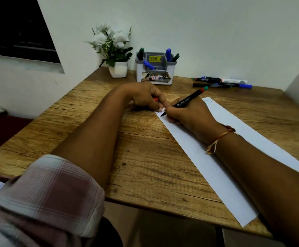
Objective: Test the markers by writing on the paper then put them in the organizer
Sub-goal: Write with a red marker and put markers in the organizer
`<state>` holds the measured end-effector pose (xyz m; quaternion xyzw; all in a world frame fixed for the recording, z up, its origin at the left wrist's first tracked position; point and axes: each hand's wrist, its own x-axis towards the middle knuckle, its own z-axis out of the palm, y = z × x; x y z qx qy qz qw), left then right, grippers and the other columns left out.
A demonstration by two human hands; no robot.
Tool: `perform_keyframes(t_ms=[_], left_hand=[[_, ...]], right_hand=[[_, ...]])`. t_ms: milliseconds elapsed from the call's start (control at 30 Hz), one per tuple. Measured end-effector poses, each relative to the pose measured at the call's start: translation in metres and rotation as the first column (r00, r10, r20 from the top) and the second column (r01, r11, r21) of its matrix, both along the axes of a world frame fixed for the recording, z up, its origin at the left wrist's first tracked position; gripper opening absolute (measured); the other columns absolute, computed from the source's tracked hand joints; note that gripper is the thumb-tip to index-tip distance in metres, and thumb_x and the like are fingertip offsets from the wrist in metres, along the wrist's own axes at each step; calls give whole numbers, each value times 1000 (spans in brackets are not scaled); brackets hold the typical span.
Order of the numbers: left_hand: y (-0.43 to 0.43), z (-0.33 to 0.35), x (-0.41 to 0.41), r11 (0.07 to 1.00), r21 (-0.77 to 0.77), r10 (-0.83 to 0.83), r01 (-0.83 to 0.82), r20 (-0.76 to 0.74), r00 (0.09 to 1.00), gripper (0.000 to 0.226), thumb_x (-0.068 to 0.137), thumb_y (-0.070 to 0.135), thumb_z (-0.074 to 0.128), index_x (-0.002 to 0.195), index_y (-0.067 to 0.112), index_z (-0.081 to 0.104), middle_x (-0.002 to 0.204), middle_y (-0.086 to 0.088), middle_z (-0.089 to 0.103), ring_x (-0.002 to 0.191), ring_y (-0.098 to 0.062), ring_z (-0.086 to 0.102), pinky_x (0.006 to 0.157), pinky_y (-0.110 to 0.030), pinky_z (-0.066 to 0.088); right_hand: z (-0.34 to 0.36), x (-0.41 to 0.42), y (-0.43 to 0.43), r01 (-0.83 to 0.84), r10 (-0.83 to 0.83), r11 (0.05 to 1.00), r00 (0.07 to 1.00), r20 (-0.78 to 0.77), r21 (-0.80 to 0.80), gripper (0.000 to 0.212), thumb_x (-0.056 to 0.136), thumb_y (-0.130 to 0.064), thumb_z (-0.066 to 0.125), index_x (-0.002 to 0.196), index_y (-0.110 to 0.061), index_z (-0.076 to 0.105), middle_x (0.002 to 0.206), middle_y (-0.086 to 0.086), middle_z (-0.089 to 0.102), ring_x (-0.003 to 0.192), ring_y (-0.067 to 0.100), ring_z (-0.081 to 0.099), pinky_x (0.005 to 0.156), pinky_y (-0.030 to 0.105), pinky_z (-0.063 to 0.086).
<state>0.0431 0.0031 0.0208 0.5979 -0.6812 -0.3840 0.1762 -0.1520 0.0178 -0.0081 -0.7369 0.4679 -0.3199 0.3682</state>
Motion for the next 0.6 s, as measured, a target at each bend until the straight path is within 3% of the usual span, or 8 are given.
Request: perform_keyframes(t_ms=[167, 300, 467, 600], left_hand=[[-1, -1, 1, 1000, 6, 3, -3, -16, 1000, 29, 83, 3, 73, 108, 18, 74, 114, 0, 72, 108, -15, 63, 89, -23, 51], [-1, -1, 1, 1000, 7, -4, 5, -19, 1000, 28, 84, 2, 72, 107, 18, 74, 113, -3, 72, 108, -18, 64, 88, -24, 52], [-2, -1, 0, 1000, 18, -7, 7, -24, 1000, 28, 85, 0, 70, 106, 19, 74, 115, -2, 71, 105, -15, 63, 81, -20, 51], [-2, -1, 0, 1000, 20, -12, 12, -26, 1000, 29, 85, 0, 70, 109, 18, 73, 109, 0, 72, 104, -14, 65, 85, -20, 52]], right_hand=[[-2, -1, -2, 33, -33, 999, 999, 18, -7, 11, 79, -24, 76, 81, -13, 78, 75, 5, 77, 80, 18, 75, 86, 50, 62], [0, 1, 0, 13, -13, 1000, 1000, -5, -17, 10, 79, -21, 76, 79, -11, 77, 71, 4, 76, 70, 8, 69, 79, 41, 59], [1, 1, -1, 14, -14, 1000, 1000, -12, -10, 11, 78, -22, 76, 75, -11, 77, 70, 4, 76, 71, 11, 70, 83, 48, 61], [0, 0, -1, 31, -31, 999, 999, -4, -21, 9, 76, -20, 75, 74, -11, 76, 72, 6, 76, 72, 15, 69, 82, 52, 60]])
